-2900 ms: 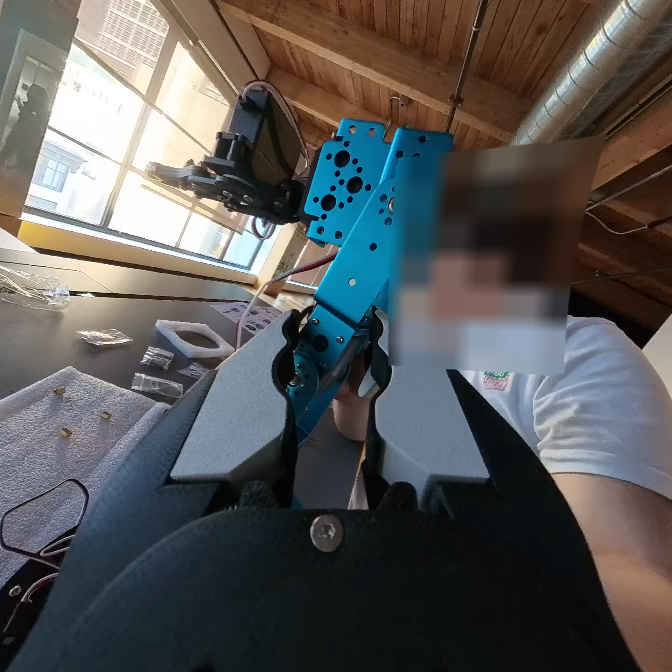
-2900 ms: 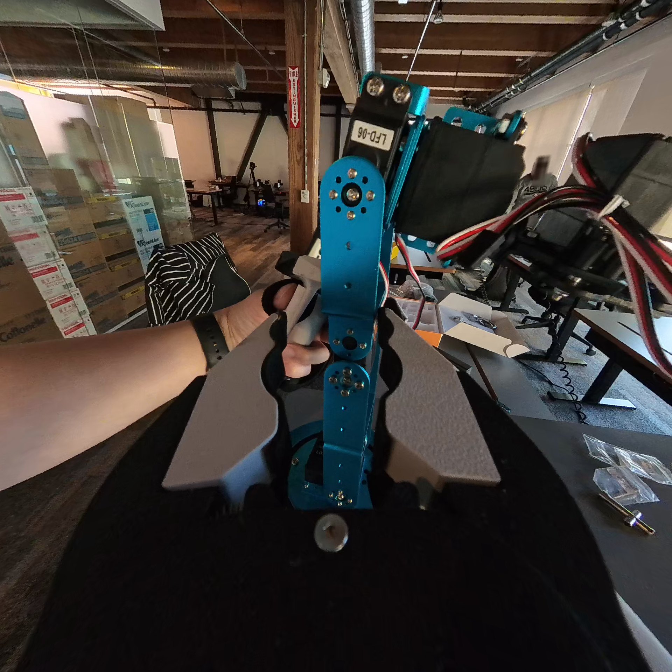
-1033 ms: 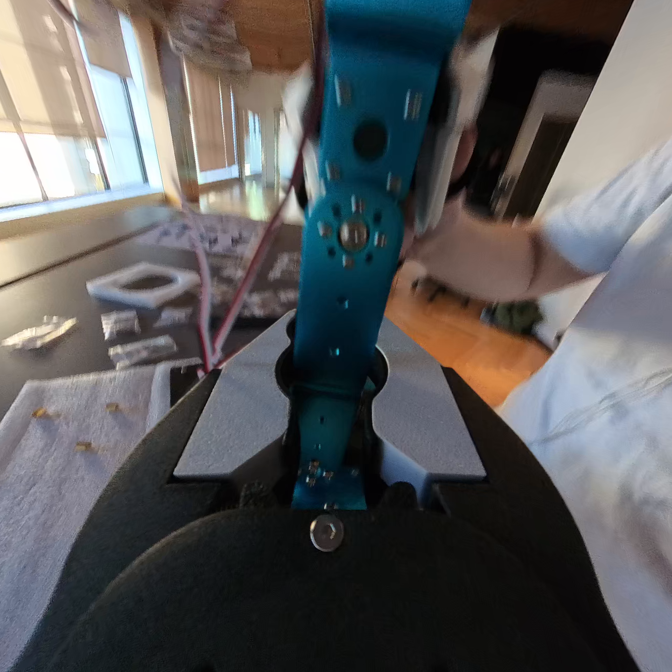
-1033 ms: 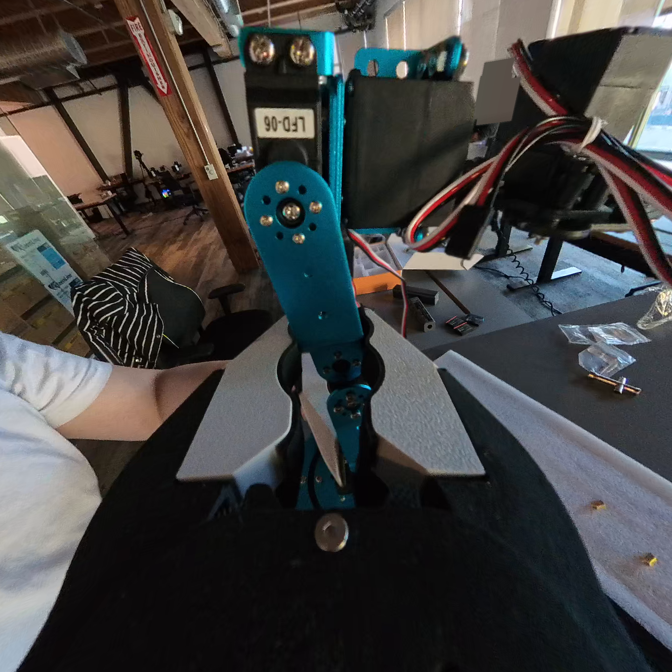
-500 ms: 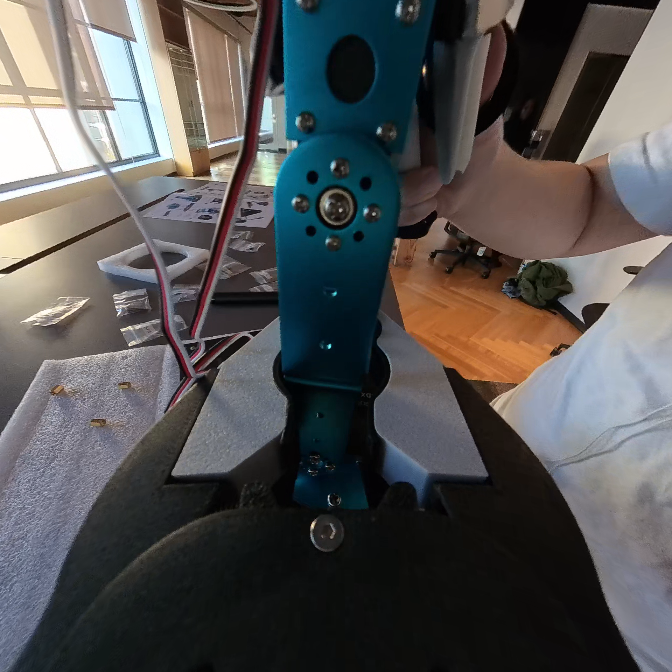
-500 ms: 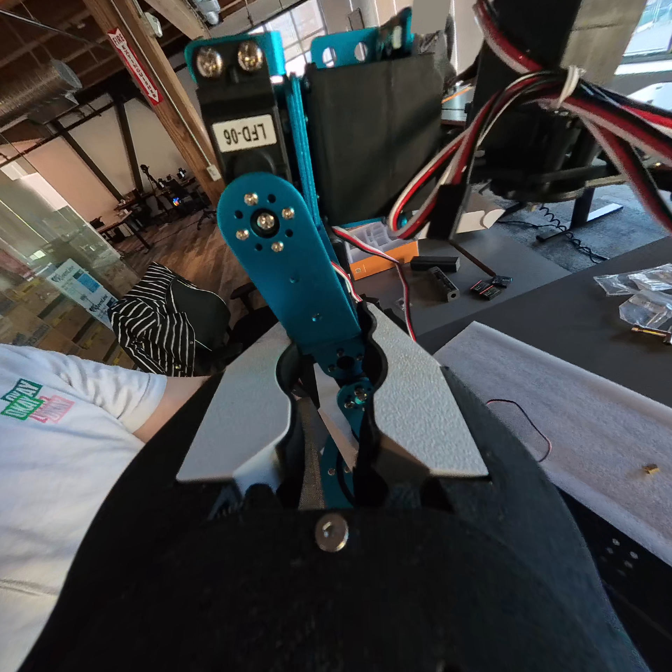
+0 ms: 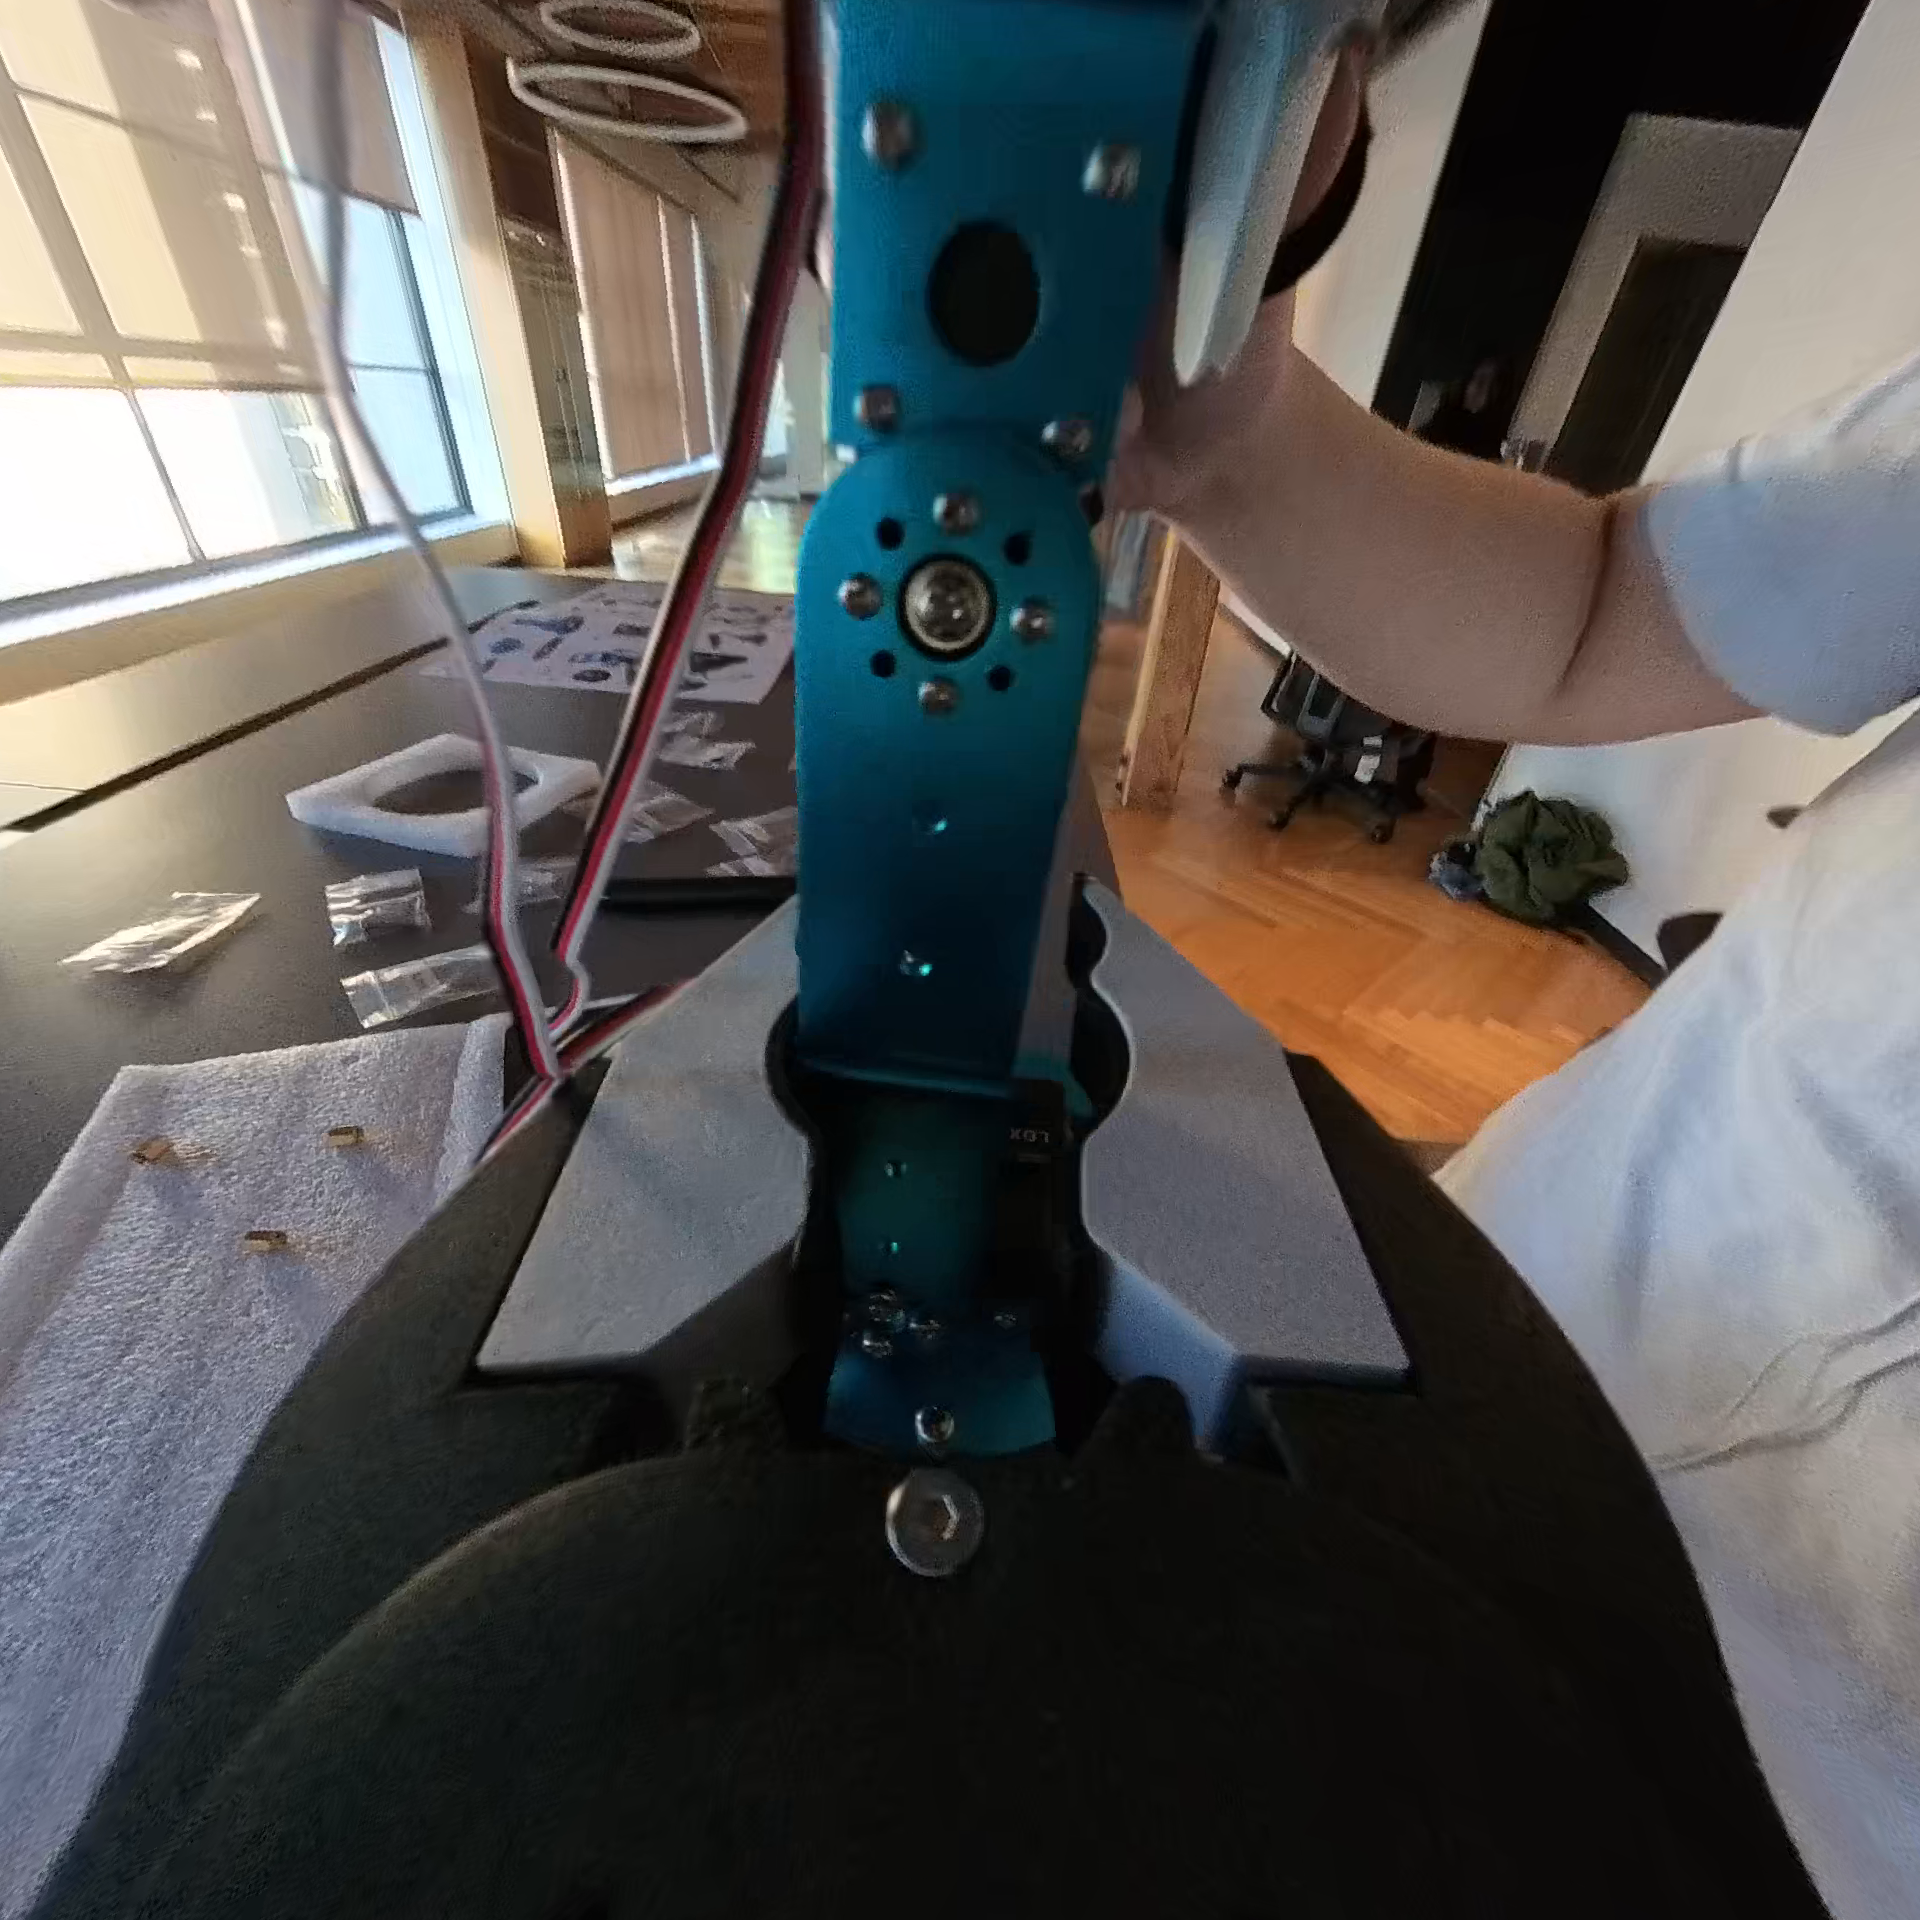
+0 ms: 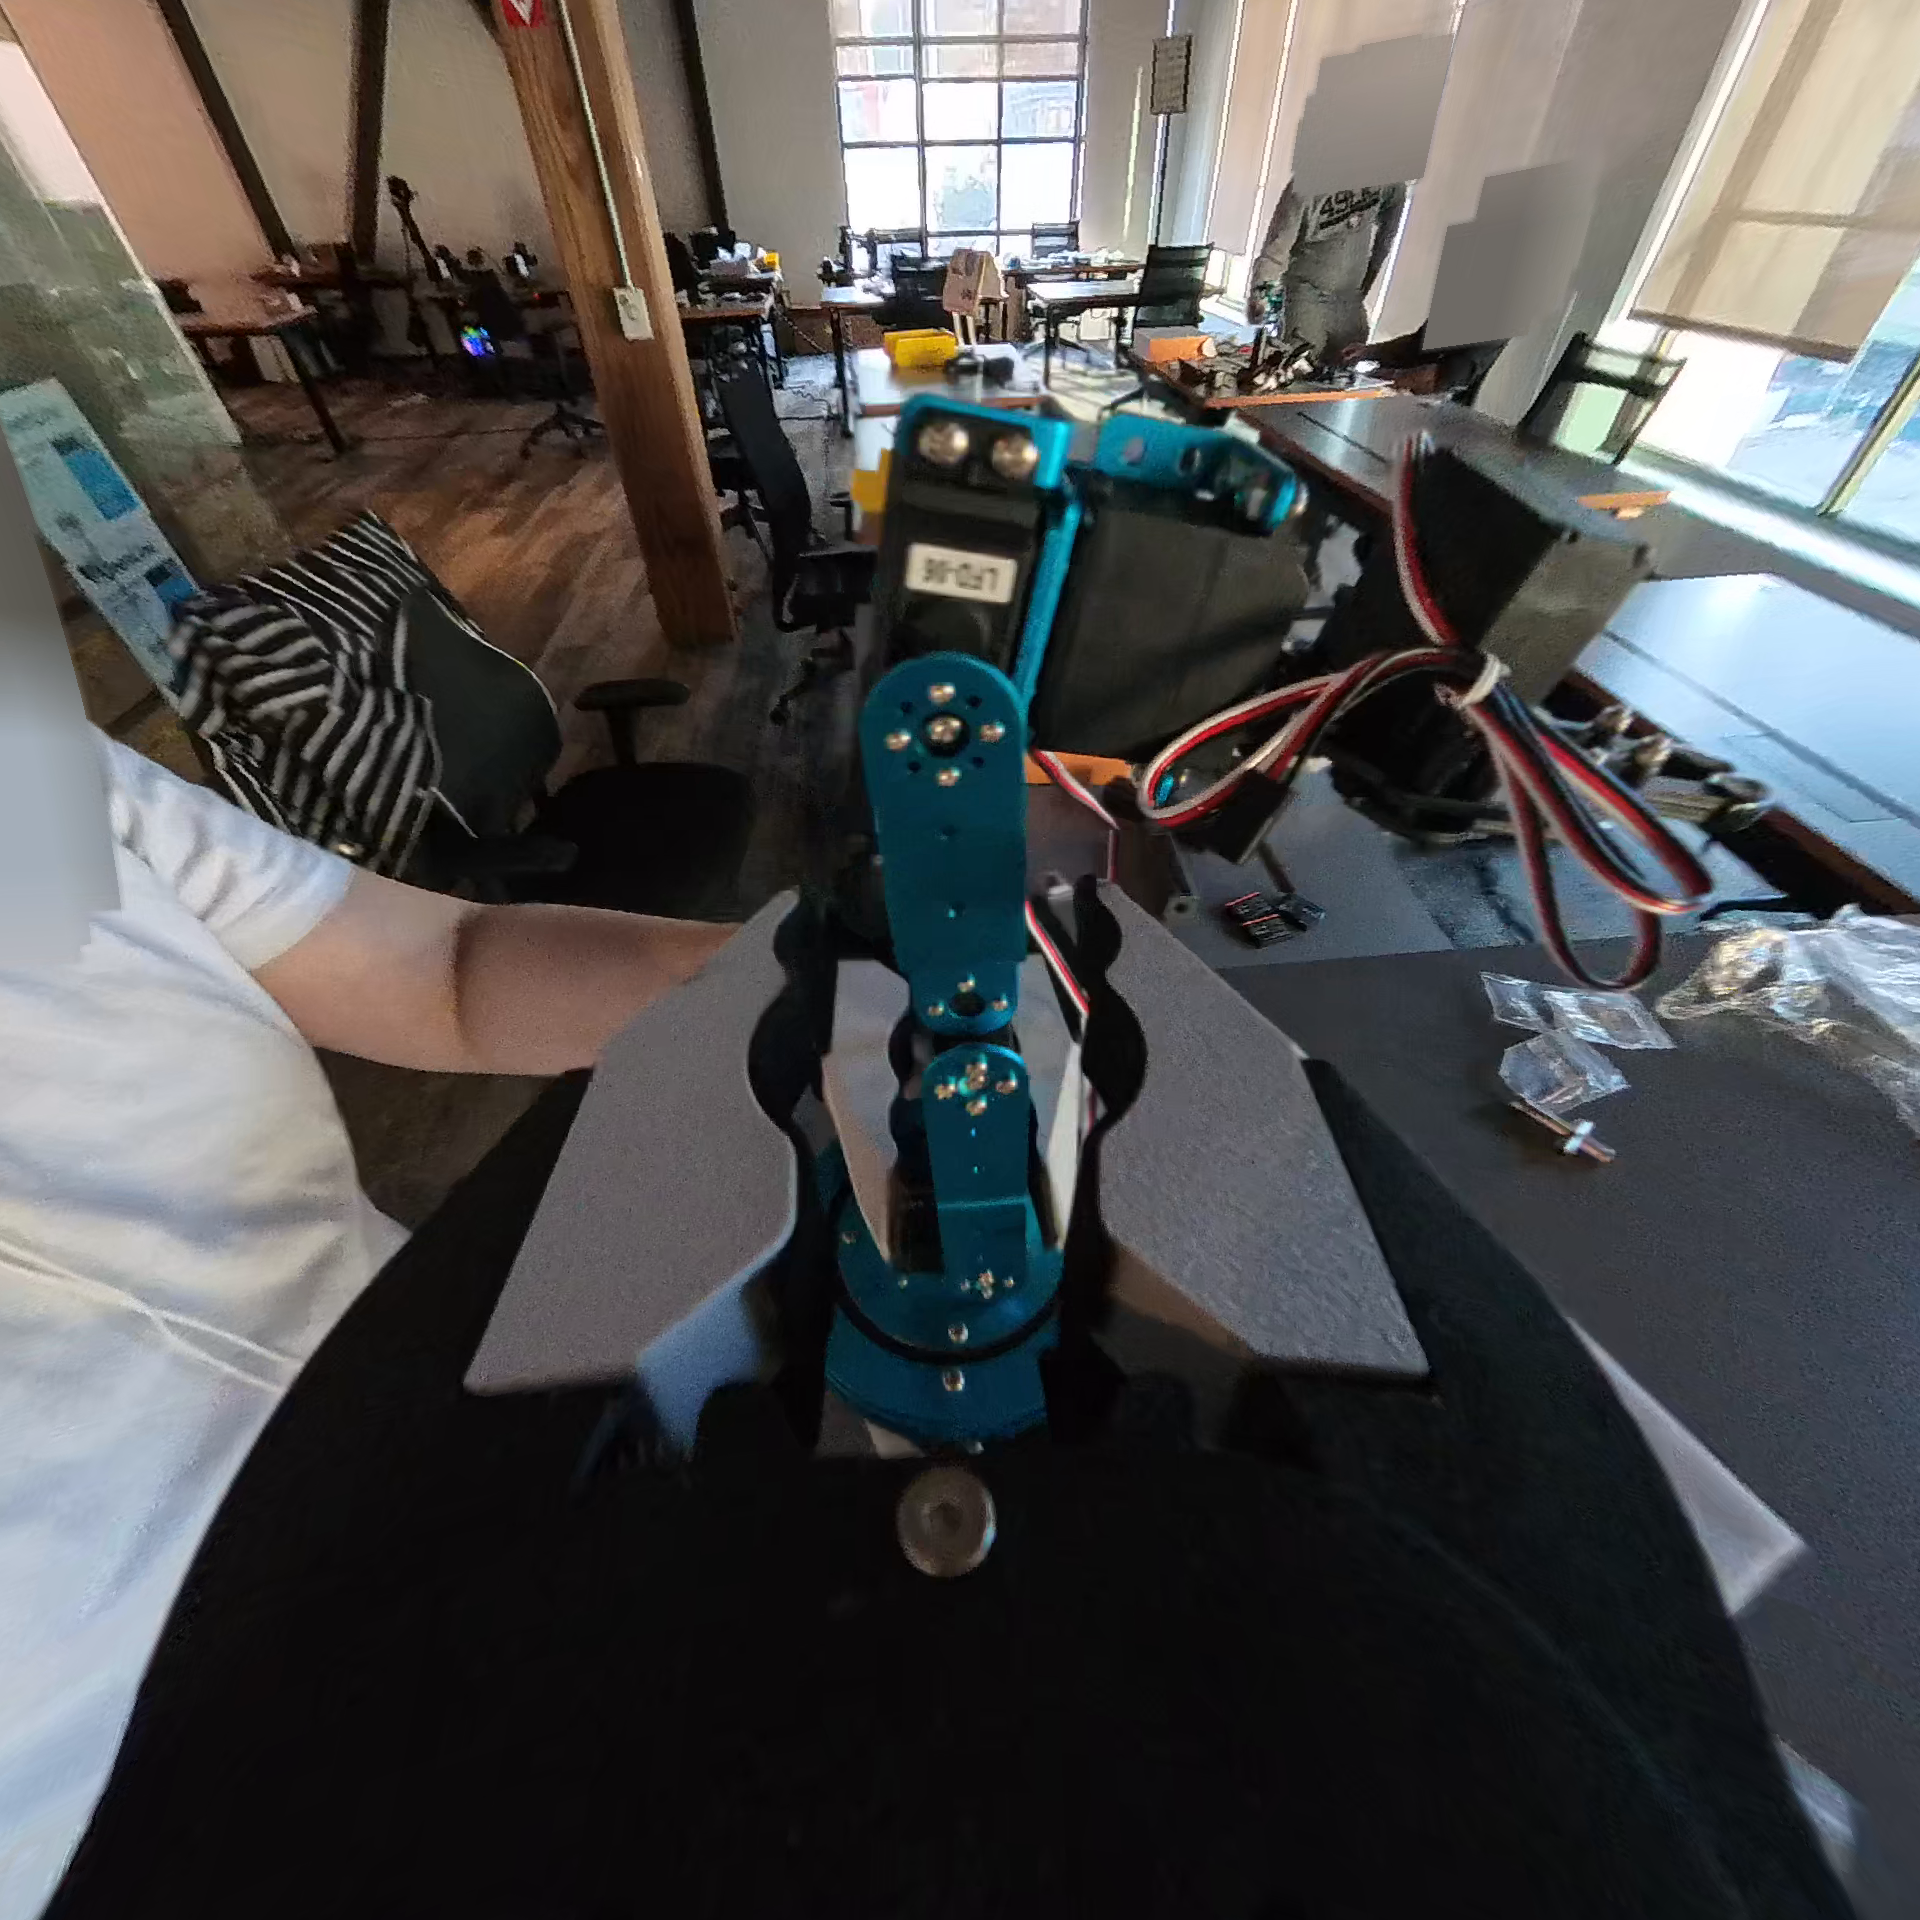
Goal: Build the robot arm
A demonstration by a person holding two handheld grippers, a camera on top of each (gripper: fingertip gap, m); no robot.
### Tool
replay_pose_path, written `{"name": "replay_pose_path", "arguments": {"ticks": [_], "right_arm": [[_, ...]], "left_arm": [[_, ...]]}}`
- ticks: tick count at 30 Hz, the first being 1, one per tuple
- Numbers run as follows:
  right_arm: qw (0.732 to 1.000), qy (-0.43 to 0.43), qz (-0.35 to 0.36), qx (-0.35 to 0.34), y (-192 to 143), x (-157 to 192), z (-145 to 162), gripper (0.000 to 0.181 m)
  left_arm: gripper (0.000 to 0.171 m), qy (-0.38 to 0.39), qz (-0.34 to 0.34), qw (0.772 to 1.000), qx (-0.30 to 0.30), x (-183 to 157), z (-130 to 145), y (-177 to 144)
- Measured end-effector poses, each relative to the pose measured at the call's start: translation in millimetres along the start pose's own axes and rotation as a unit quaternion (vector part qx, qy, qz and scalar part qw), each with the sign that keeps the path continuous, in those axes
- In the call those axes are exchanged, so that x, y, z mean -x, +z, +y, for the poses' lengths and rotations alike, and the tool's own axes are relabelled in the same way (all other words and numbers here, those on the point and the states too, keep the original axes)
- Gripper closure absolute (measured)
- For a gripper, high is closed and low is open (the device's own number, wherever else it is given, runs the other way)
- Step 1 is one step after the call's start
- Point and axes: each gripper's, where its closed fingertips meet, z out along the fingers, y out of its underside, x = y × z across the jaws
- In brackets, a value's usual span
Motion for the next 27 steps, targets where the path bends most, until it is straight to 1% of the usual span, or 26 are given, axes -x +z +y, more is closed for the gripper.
{"name": "replay_pose_path", "arguments": {"ticks": [2,3,4,5,6,8,9,10,11,13,14,15,16,17,18,19,20,21,22,24,25,27], "right_arm": [[0.999,-0.038,0.023,0.008,-7.7,3.8,2.7,0.131],[0.998,-0.056,0.036,0.017,-10.5,4.4,8.0,0.130],[0.996,-0.068,0.046,0.026,-12.3,5.1,16.2,0.129],[0.996,-0.068,0.053,0.035,-13.3,5.4,27.4,0.127],[0.996,-0.056,0.056,0.039,-13.3,5.4,40.3,0.124],[0.998,-0.019,0.054,0.033,-9.9,5.7,66.2,0.122],[0.998,-0.003,0.058,0.022,-6.6,3.9,76.0,0.118],[0.998,0.011,0.059,0.012,-2.7,2.9,83.7,0.116],[0.998,0.019,0.056,0.004,1.6,3.9,90.1,0.115],[0.998,0.015,0.056,0.012,8.5,4.4,106.9,0.114],[0.998,0.013,0.059,0.017,10.4,3.2,115.5,0.114],[0.998,0.014,0.059,0.006,12.9,1.5,119.5,0.117],[0.998,0.015,0.061,-0.028,17.6,-4.8,114.8,0.118],[0.996,0.028,0.072,-0.053,22.6,-18.3,108.8,0.115],[0.995,0.056,0.058,-0.064,29.9,-28.6,104.6,0.114],[0.993,0.087,0.022,-0.082,38.8,-35.7,96.0,0.112],[0.991,0.100,-0.011,-0.090,45.5,-42.2,86.9,0.117],[0.992,0.096,-0.032,-0.076,47.9,-45.6,82.8,0.120],[0.994,0.084,-0.037,-0.053,47.0,-50.2,84.6,0.123],[0.991,0.114,-0.059,-0.035,45.5,-52.5,85.4,0.130],[0.988,0.135,-0.067,-0.040,44.3,-52.3,82.1,0.134],[0.984,0.146,-0.078,-0.060,40.1,-50.9,69.5,0.142]], "left_arm": [[0.122,-0.005,-0.015,1.000,-0.015,-0.4,-4.1,-5.8],[0.116,-0.008,-0.022,1.000,-0.018,-1.6,-4.1,-10.0],[0.115,-0.010,-0.030,0.999,-0.019,-3.0,-3.8,-14.7],[0.120,-0.007,-0.040,0.999,-0.023,-4.2,-4.3,-20.7],[0.126,-0.001,-0.050,0.998,-0.040,-3.9,-8.7,-27.2],[0.127,-0.008,-0.050,0.994,-0.100,-3.0,-30.8,-38.2],[0.127,-0.016,-0.038,0.993,-0.113,-5.1,-38.9,-40.3],[0.126,-0.020,-0.031,0.994,-0.106,-6.0,-41.6,-40.1],[0.118,-0.018,-0.036,0.995,-0.089,-4.6,-40.6,-39.1],[0.100,-0.014,-0.060,0.997,-0.050,1.6,-33.8,-38.7],[0.095,-0.016,-0.077,0.996,-0.032,7.4,-30.1,-38.6],[0.103,-0.015,-0.098,0.995,-0.020,16.1,-27.5,-37.9],[0.129,-0.009,-0.122,0.992,-0.016,28.3,-26.8,-36.7],[0.149,-0.011,-0.136,0.990,-0.024,38.3,-28.7,-34.1],[0.149,-0.015,-0.125,0.991,-0.042,41.0,-32.3,-29.1],[0.149,-0.012,-0.110,0.992,-0.057,41.1,-34.8,-22.9],[0.148,-0.008,-0.099,0.993,-0.061,42.3,-35.5,-17.0],[0.148,-0.011,-0.093,0.994,-0.056,44.3,-35.2,-12.5],[0.149,-0.023,-0.090,0.994,-0.050,47.5,-35.0,-11.0],[0.150,-0.051,-0.088,0.994,-0.045,52.0,-35.0,-11.1],[0.151,-0.069,-0.087,0.992,-0.055,52.8,-37.7,-11.2],[0.152,-0.110,-0.070,0.988,-0.087,51.7,-49.5,-11.7]]}}
